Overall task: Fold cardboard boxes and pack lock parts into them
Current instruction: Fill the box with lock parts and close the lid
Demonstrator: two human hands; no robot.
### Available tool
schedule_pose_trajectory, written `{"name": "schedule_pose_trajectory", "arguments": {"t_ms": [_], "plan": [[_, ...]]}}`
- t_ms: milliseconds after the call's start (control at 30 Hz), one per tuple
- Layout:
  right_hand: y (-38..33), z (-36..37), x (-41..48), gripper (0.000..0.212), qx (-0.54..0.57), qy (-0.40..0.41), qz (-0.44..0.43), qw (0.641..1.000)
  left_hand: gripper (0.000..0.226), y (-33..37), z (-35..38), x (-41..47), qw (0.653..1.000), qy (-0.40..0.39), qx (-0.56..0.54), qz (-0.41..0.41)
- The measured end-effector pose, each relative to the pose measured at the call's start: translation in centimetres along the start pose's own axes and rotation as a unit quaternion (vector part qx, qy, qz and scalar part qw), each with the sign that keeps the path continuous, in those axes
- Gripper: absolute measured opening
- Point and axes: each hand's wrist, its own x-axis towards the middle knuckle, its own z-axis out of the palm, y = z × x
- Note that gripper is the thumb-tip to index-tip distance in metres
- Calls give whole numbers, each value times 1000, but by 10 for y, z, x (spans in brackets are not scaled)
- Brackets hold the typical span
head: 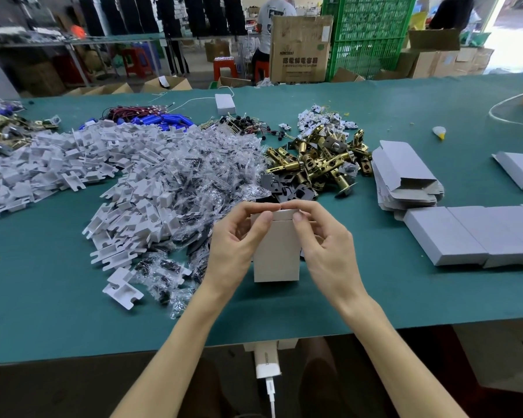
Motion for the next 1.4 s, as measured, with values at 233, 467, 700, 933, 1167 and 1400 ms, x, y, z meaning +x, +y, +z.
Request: {"name": "schedule_pose_trajectory", "arguments": {"t_ms": [233,467,700,933,1167,1400], "plan": [[13,-3,-2,24,-53,-8,-67,996,19,-1,-4,0,1000,-20,-11,10],[23,-2,-4,26,-100,10,-139,985,24,-7,-7,-2,999,-37,-23,19],[24,0,-2,26,-104,12,-147,984,25,-10,0,-2,998,-23,-50,9],[27,5,-4,22,-90,36,-138,986,21,-9,0,-1,999,-18,-43,12],[29,6,-5,19,-63,40,-115,991,19,-11,-1,-3,998,-21,-47,21],[29,10,-5,20,-63,44,-109,991,20,-10,-2,-1,999,-23,-42,18]]}}
